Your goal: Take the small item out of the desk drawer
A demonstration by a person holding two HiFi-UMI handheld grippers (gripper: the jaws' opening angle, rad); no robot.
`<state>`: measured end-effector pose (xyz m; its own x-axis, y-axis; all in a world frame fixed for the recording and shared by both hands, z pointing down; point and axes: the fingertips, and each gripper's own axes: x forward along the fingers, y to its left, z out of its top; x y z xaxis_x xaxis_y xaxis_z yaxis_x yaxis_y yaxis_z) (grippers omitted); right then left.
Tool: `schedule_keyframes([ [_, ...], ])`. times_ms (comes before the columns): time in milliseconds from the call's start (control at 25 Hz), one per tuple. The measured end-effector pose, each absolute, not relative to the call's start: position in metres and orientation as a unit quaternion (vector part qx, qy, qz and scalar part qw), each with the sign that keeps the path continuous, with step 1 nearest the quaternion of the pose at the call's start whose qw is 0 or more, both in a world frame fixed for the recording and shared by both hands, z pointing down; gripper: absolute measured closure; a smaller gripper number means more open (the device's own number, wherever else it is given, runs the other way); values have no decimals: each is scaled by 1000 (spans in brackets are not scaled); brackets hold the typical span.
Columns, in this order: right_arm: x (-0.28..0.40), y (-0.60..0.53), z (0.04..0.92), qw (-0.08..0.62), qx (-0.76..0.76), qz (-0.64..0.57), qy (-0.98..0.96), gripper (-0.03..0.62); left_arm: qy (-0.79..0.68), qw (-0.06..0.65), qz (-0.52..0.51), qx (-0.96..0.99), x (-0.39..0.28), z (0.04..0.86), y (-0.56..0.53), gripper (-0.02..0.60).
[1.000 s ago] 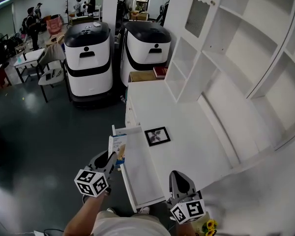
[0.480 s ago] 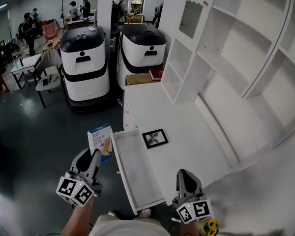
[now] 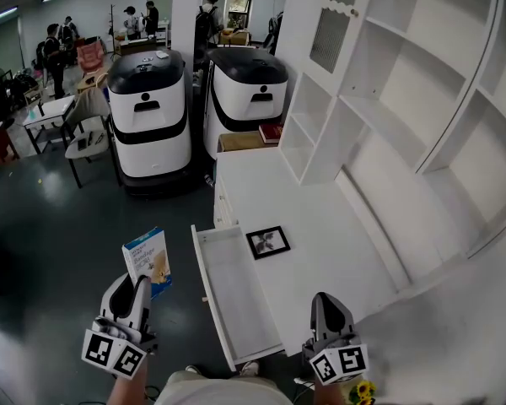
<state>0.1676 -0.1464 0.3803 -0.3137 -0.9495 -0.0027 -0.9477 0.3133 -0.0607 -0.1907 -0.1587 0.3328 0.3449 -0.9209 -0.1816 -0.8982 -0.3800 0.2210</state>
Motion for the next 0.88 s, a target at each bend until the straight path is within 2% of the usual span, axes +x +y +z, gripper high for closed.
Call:
schedule_keyframes([
  [400,163,-134,376,10,-583,-23,812,585,-569,28,-153,807,-220,315,-126,482],
  [880,156,-121,372,-1,-580,-25,814,585,-563,40,-158,810,-222,316,-123,482],
])
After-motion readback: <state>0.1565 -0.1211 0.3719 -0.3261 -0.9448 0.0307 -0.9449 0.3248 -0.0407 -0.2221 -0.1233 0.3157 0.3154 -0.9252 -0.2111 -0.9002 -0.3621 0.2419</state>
